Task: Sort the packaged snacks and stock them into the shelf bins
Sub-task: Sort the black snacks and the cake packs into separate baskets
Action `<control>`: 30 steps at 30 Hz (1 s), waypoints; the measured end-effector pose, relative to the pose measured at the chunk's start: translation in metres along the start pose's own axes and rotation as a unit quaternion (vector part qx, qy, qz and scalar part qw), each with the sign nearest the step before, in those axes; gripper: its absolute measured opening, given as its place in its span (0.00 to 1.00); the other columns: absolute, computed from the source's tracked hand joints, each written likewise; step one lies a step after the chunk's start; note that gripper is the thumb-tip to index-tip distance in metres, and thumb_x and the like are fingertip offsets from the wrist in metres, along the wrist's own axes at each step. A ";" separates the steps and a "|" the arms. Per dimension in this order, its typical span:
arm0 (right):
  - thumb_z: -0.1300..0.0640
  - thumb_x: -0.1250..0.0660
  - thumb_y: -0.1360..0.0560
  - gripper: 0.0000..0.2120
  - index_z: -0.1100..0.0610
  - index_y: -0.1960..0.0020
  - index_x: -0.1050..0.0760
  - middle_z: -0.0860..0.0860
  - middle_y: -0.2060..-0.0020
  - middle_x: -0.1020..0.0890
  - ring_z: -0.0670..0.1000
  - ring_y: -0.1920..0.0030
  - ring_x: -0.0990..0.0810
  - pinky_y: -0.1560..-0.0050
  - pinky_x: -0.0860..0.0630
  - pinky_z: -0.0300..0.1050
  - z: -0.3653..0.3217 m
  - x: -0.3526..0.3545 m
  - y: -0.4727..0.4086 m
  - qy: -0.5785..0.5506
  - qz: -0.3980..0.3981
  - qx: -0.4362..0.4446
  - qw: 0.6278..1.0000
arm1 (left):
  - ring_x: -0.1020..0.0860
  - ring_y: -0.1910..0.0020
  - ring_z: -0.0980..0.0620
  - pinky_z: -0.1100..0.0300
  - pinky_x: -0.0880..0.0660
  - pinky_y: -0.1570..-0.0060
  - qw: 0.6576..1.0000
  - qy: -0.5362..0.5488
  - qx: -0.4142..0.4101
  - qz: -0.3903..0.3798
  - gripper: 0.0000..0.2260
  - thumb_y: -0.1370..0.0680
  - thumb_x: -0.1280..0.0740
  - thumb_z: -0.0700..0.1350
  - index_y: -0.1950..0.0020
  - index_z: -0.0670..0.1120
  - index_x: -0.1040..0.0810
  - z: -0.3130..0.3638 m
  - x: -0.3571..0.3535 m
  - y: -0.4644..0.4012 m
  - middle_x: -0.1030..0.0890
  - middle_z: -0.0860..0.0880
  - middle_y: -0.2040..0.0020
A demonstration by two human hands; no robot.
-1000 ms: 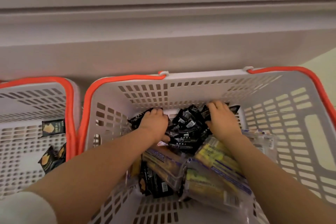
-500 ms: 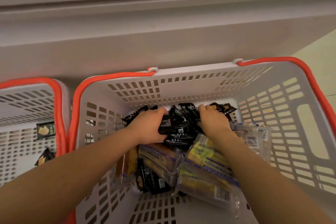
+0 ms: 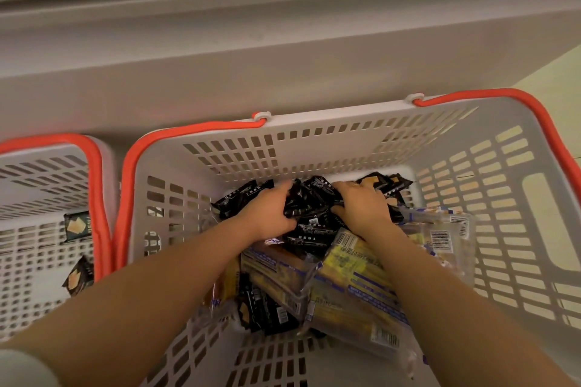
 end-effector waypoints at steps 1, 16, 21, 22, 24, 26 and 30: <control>0.50 0.36 0.23 0.24 0.53 0.29 0.36 0.54 0.35 0.26 0.60 0.32 0.35 0.35 0.36 0.57 0.000 0.001 0.001 -0.006 0.009 0.001 1.000 | 0.33 0.32 0.46 0.60 0.35 0.37 1.000 -0.023 -0.009 -0.007 0.35 0.26 0.31 0.45 0.24 0.45 0.46 0.000 0.000 -0.002 0.35 0.42 0.28; 0.48 0.35 0.25 0.15 0.50 0.40 0.25 0.34 0.54 0.24 0.36 0.53 0.24 0.54 0.31 0.27 -0.060 0.087 0.108 -0.373 0.224 0.072 0.898 | 0.21 0.48 0.52 0.62 0.25 0.54 0.972 -0.049 -0.113 0.200 0.28 0.29 0.33 0.56 0.32 0.48 0.33 0.036 0.091 0.119 0.20 0.50 0.44; 0.48 0.36 0.25 0.08 0.47 0.48 0.25 0.36 0.58 0.21 0.33 0.57 0.24 0.59 0.31 0.25 -0.152 0.132 0.135 -0.404 0.174 0.173 0.881 | 0.24 0.53 0.59 0.64 0.28 0.54 0.934 0.036 -0.076 0.347 0.30 0.35 0.38 0.61 0.36 0.50 0.29 0.005 0.129 0.222 0.22 0.58 0.51; 0.49 0.35 0.25 0.07 0.48 0.48 0.25 0.39 0.57 0.20 0.36 0.57 0.23 0.59 0.30 0.29 -0.175 0.134 0.140 -0.391 0.166 0.193 0.884 | 0.25 0.54 0.61 0.66 0.30 0.56 0.927 0.044 -0.057 0.369 0.28 0.35 0.36 0.59 0.37 0.51 0.29 -0.008 0.132 0.239 0.24 0.60 0.53; 0.48 0.36 0.24 0.11 0.54 0.46 0.26 0.48 0.54 0.19 0.47 0.52 0.22 0.53 0.27 0.42 -0.223 0.129 0.148 -0.327 0.127 0.227 0.909 | 0.27 0.57 0.62 0.72 0.34 0.59 0.912 0.053 -0.009 0.407 0.22 0.33 0.31 0.52 0.40 0.53 0.29 -0.041 0.132 0.272 0.27 0.65 0.57; 0.47 0.38 0.23 0.17 0.58 0.41 0.30 0.55 0.48 0.20 0.55 0.47 0.23 0.51 0.26 0.49 -0.270 0.112 0.153 -0.204 0.068 0.264 0.940 | 0.27 0.57 0.59 0.75 0.37 0.61 0.907 0.062 0.041 0.414 0.22 0.31 0.28 0.46 0.39 0.50 0.28 -0.077 0.125 0.298 0.27 0.63 0.57; 0.51 0.38 0.22 0.16 0.62 0.41 0.32 0.59 0.47 0.23 0.61 0.48 0.23 0.58 0.30 0.49 -0.329 0.077 0.158 0.035 0.030 0.315 0.948 | 0.29 0.59 0.57 0.67 0.36 0.66 0.924 0.047 0.149 0.348 0.23 0.28 0.30 0.49 0.35 0.46 0.31 -0.135 0.097 0.325 0.22 0.51 0.50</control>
Point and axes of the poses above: each hand's wrist, its own y-axis away from the middle knuckle, its own x-axis out of the back of the hand, z = x × y, the point moved 5 cm from there along -y, towards the middle knuckle
